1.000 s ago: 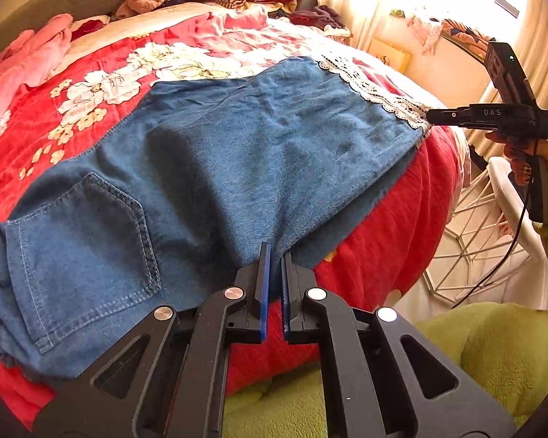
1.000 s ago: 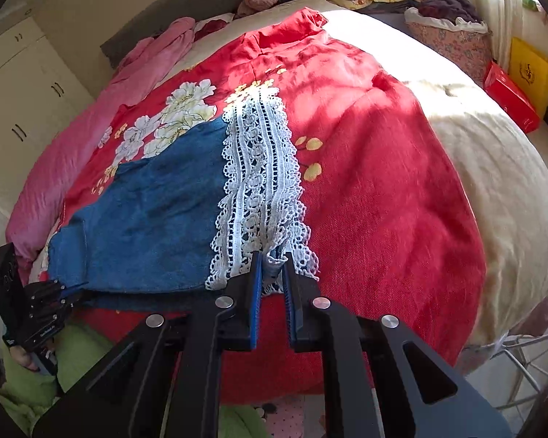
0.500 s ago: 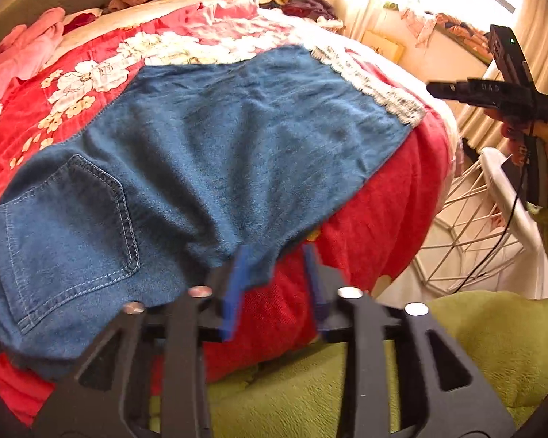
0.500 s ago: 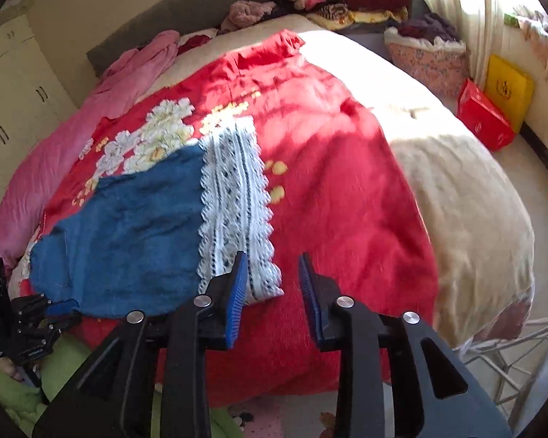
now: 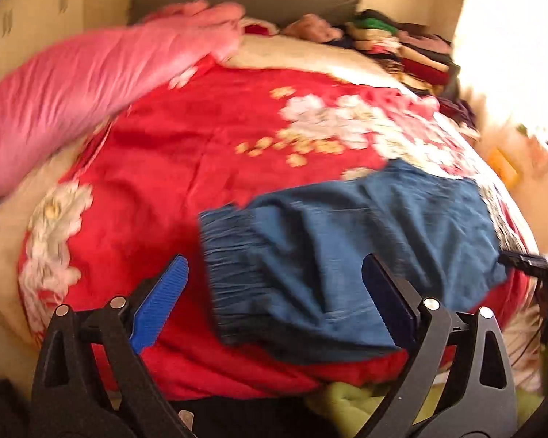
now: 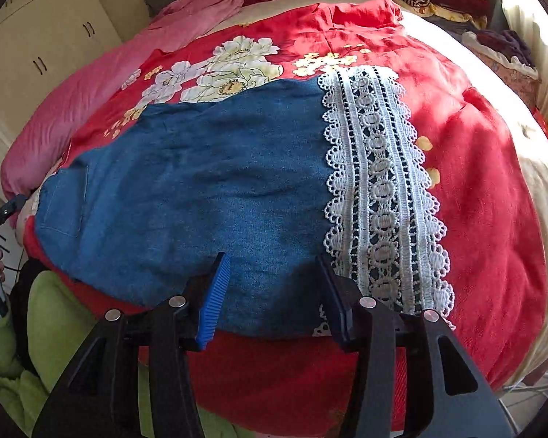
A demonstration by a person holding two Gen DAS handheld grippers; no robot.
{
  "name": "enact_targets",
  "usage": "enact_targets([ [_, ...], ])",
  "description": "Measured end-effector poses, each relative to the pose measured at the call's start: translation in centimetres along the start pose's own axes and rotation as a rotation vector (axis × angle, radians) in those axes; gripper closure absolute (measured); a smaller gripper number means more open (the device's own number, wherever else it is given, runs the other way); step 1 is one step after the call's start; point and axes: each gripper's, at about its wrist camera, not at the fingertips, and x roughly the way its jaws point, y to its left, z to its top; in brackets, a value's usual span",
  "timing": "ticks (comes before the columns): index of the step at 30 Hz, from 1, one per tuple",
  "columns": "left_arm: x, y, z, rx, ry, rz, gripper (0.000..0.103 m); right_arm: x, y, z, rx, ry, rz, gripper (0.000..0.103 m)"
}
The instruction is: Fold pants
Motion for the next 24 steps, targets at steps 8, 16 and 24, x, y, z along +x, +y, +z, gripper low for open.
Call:
enact_targets([
  [8,3.4,0.0,-0.1,0.0,0.056,-0.046,0.068,0.0,-0.1,0.0,0.007,0.004,0.001,0.056],
  [16,3.1,3.6,-0.2,-0.06,0.042,0.009,0.064,0.6,0.0,-0.5,0.0,0.009,0.0,0.056],
  [24,-1.4,1.6,2.2,0.003,-0.087,0.033,0.044,-2.3,-0.8,1.2,-0.005,-0.095,0.01,0.056],
])
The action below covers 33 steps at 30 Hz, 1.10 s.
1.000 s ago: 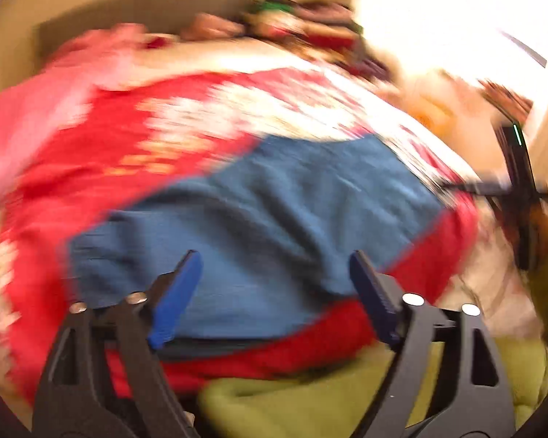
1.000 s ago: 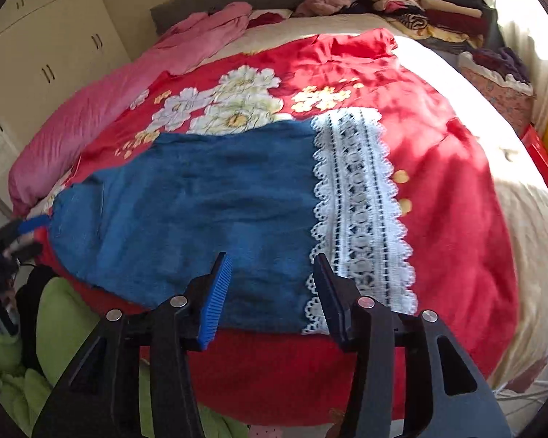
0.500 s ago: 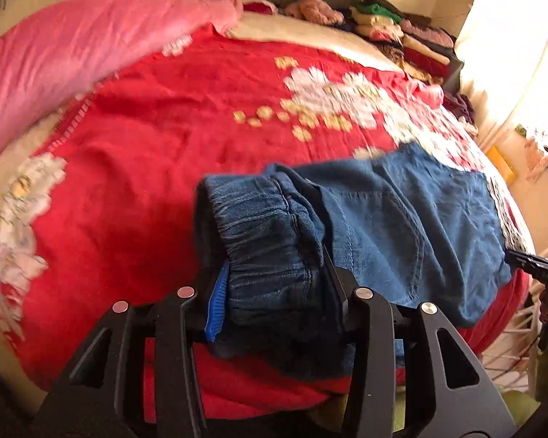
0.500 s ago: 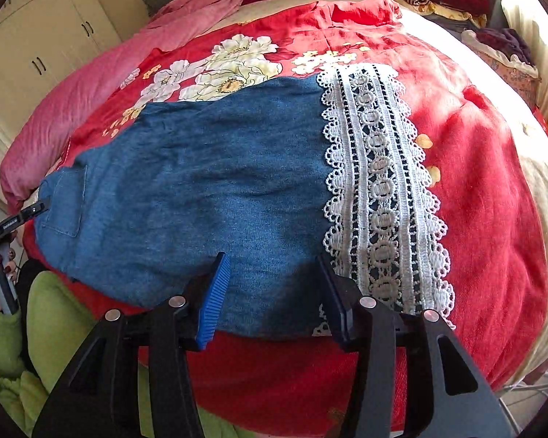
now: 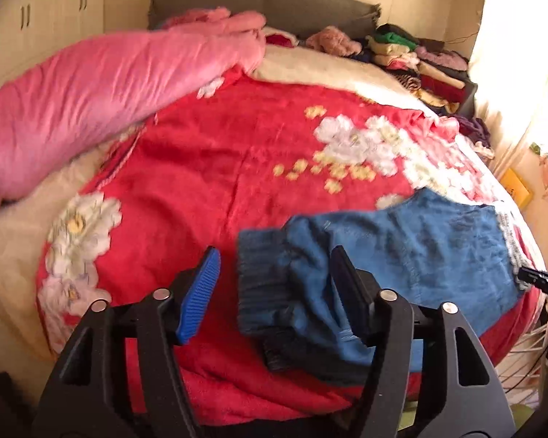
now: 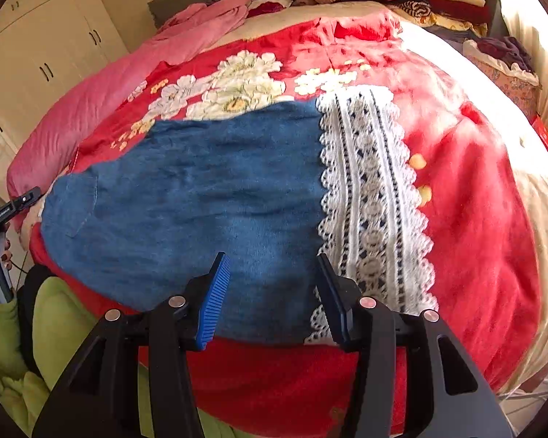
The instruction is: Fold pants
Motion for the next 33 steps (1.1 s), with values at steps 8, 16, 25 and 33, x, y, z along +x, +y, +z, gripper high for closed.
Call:
enact_targets([
  [8,2.9,-7.3,4.6,0.119,0.01,-0.178,0.039,-0.7,-3.7,6.5,0.018,-0.098,-0.047,0.056],
  [16,12.4,-14.6,6.3,0.201,0.161,-0.303,0.039,3.8,-8.3,11.5,0.096,-0.031,0.0,0.056],
  [25,20.0,-17.3,5.2,0.197,0.285,-0.41,0.052,7.3,-10.4,11.6,0.135,0.036,0.054,0.056],
  [33,18.9,-17.1,6.0,0.191,0.236,-0.428,0.099,6.8,-9.8,11.5,0.075,-0.025,0.035,0.086],
])
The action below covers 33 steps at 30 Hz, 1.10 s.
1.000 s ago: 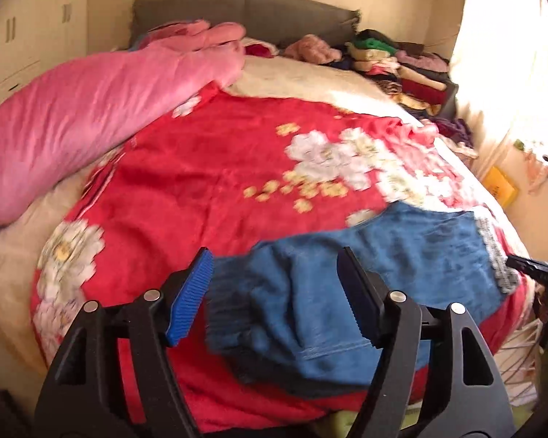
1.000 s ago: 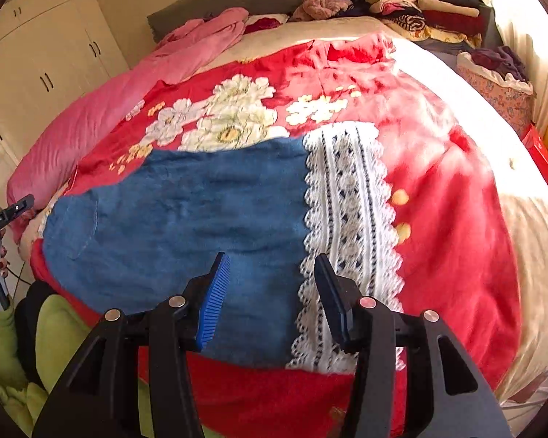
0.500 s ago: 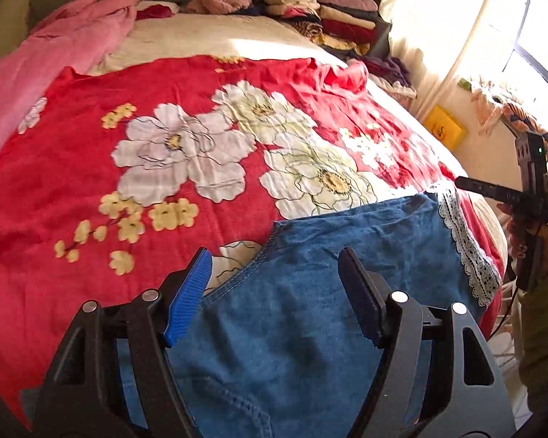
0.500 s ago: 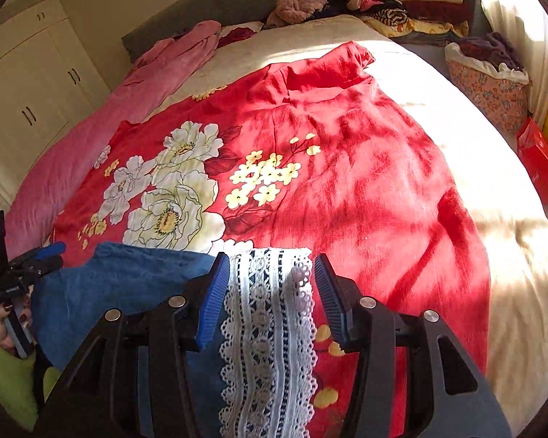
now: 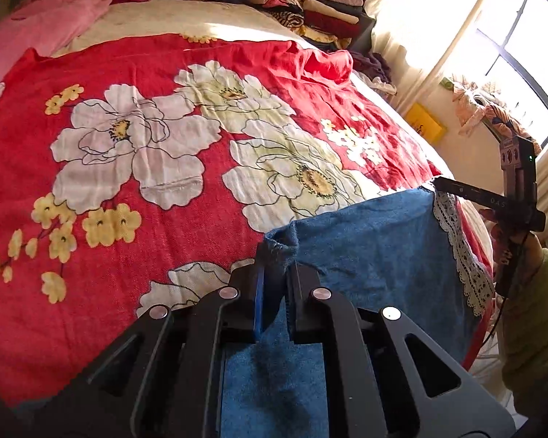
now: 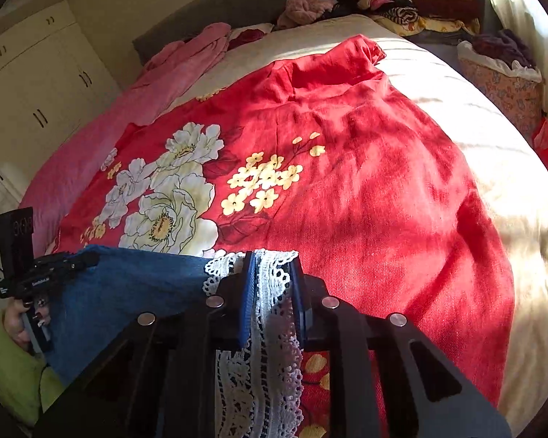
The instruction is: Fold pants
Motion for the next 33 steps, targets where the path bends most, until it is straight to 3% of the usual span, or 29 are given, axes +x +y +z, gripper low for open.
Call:
enact_targets([
  [2,0.9,0.3,-0.2,-0.007,0.023,0.018,0.098,1.1,0.0,-0.4,-0.012,0.035,-0.018,0.081],
  [5,2.0,0.4,-1.1,-0.002,0.049,0.034,0.097,1.2,-0.5,-0.6,0.007,0.032,-0.013,0.06],
  [11,1.8,0.2,-1.2,-0.005,0.047,0.039,0.096,2.5,-0.5,-1.1,-0.004,0.065,-0.011,0.056],
  [13,1.8,-0.2,-1.4,0.004,0.047,0.062,0.098,2.4,0.1,-1.3,-0.02,0.072,0.029,0.081],
  [15,1.2,-0.7,-1.3,0.015,0.025,0.092,0.099,0.8,1.1,-1.1,-0.059,0.017,-0.002,0.089],
  [19,0.1,-1.5,-0.3,0.049,-0.021,0.118,0.099,-1.7,2.0,0.2,-0.128,-0.095,-0.028,0.09],
  [24,2.5,-0.7,-0.8,0.03,0.016,0.156,0.094,2.2,1.7,-0.2,-0.169,0.017,-0.129,0.089],
  [26,3.1,-0.2,-1.3,0.023,0.017,0.157,0.09,2.9,1.3,-0.7,-0.155,0.017,-0.149,0.085],
  [27,2.9,0.0,-1.3,0.011,0.009,0.145,0.089,2.7,1.2,-0.6,-0.148,0.01,-0.16,0.078],
  [30,1.0,0.6,-0.9,-0.019,-0.013,0.159,0.072,0.6,1.1,-0.4,-0.119,-0.028,-0.193,0.058],
  [33,-2.3,1.2,-0.8,-0.041,-0.073,0.191,0.064,-2.7,1.6,-0.8,-0.116,-0.092,-0.222,0.052],
])
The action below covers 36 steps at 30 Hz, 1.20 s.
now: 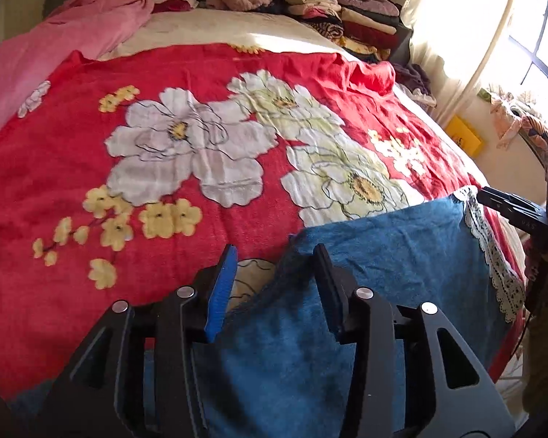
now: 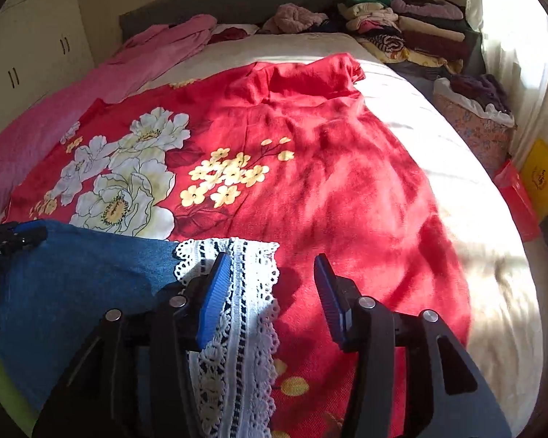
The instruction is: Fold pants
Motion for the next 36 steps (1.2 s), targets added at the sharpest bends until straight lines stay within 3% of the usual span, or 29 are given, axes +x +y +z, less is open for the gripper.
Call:
enact_targets([
  [2,-2.5,0.9,-0.2,-0.02,-0.043,0.056,0.039,-2.3,0.0,-0.5,0.005,-0.038,-0.001,0.046],
  [3,-3.4,1.2,-0.4,-0.033,-0.061,0.065,0.034,-3.6,0.2,-1.0,0.003,-0.055,0.0,0.044],
  [6,-6.7,1.8,-1.8,-0.038,-0.111,0.096,0.03,-6.2,0.8,-2.6,-0.015,-0.067,0.004,0.039],
  [8,-8.2,1.6,-3.4,-0.022,-0.126,0.111,0.022,-7.5,1.5,-4.1,-0.041,-0.056,0.002,0.034],
  [11,-9.7,1.7,-6.1,-0.036,-0.097,0.094,0.013,-8.8,2.8,-6.1,-0.094,-0.044,-0.022,0.032],
  [13,-10.0,1.2,-7.5,-0.03,-0.071,0.063,0.012,-9.0,3.9,-7.3,-0.126,-0.023,-0.025,0.032],
  [19,-8.2,-0.5,-9.6,0.023,0.009,0.133,0.01,-7.5,8.6,-9.2,-0.19,0.026,0.062,0.03],
  [21,-6.5,0.1,-10.0,0.034,0.066,0.217,0.01,-6.5,9.6,-9.4,-0.195,0.067,0.072,0.03],
  [23,-5.6,2.0,-10.6,-0.012,0.106,0.265,0.01,-5.1,9.3,-9.9,-0.183,0.145,0.009,0.028],
  [26,-5.7,3.6,-10.9,-0.076,0.101,0.226,0.01,-3.9,7.1,-11.3,-0.167,0.223,-0.112,0.027],
  [27,-5.9,3.5,-10.8,-0.071,0.097,0.229,0.01,-3.8,6.2,-11.7,-0.136,0.238,-0.121,0.021],
  [30,-5.5,3.4,-10.9,-0.064,0.105,0.235,0.01,-3.9,4.2,-12.6,-0.033,0.231,-0.037,0.021],
  [36,-6.9,3.0,-10.8,-0.065,0.066,0.213,0.01,-5.1,4.5,-12.1,-0.031,0.205,-0.017,0.021],
])
